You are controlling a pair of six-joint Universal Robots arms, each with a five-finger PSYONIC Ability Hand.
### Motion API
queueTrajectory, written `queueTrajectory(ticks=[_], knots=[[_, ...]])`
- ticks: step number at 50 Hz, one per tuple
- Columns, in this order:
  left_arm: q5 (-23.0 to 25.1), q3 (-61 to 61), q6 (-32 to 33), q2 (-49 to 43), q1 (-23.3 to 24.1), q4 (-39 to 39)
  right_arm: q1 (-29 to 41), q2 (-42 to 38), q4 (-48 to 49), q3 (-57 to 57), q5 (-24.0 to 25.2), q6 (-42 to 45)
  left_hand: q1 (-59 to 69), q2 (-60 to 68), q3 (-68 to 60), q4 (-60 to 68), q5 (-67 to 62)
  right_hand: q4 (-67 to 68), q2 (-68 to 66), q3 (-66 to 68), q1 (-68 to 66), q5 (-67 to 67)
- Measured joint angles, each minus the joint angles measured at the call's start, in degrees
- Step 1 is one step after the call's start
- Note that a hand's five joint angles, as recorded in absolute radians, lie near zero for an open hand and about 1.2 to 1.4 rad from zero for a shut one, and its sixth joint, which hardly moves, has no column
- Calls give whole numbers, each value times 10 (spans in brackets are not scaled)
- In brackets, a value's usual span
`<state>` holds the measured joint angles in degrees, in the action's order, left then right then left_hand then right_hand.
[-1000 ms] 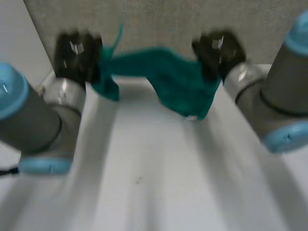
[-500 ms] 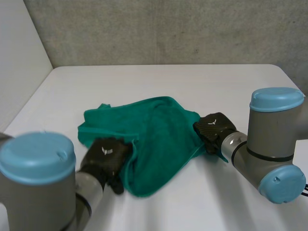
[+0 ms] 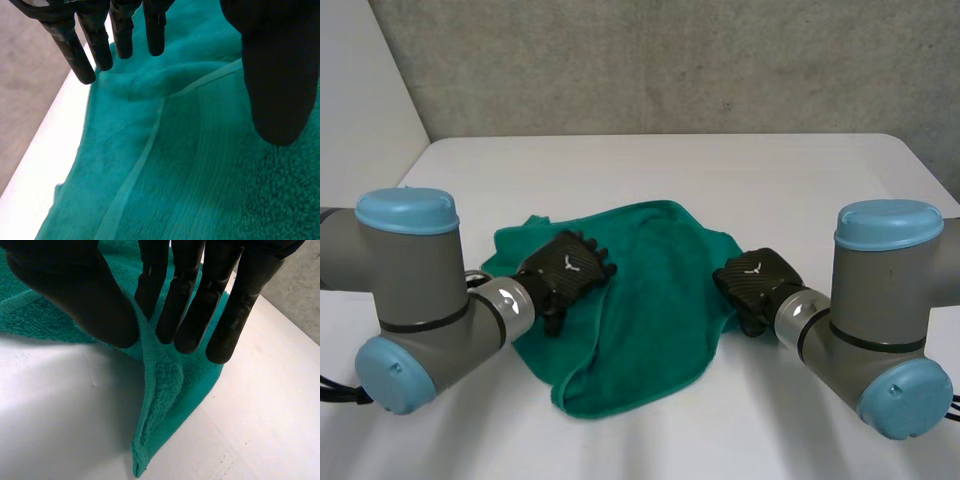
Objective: Fold the towel.
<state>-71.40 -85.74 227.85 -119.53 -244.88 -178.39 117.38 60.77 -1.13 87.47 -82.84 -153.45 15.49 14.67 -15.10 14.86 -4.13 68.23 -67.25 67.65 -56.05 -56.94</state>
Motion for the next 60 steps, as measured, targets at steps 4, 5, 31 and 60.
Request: queueTrajectory(ticks=[4, 5, 31, 60], knots=[[50, -2, 17, 0, -11, 21, -2, 0, 0, 1, 0, 0, 0, 0, 0, 0, 0, 0, 0, 0, 0, 0], [56, -2, 19, 0, -12, 26, -2, 0, 0, 1, 0, 0, 0, 0, 0, 0, 0, 0, 0, 0, 0, 0], [8, 22, 75, -30, -26, 54, -4, 0, -1, 2, -4, 12, 371, 388, -384, 387, -388, 0, 0, 0, 0, 0], [19, -26, 61, -4, -55, 29, -7, -15, -6, -4, -11, 18, 191, 197, -194, 194, -199, 0, 0, 0, 0, 0]])
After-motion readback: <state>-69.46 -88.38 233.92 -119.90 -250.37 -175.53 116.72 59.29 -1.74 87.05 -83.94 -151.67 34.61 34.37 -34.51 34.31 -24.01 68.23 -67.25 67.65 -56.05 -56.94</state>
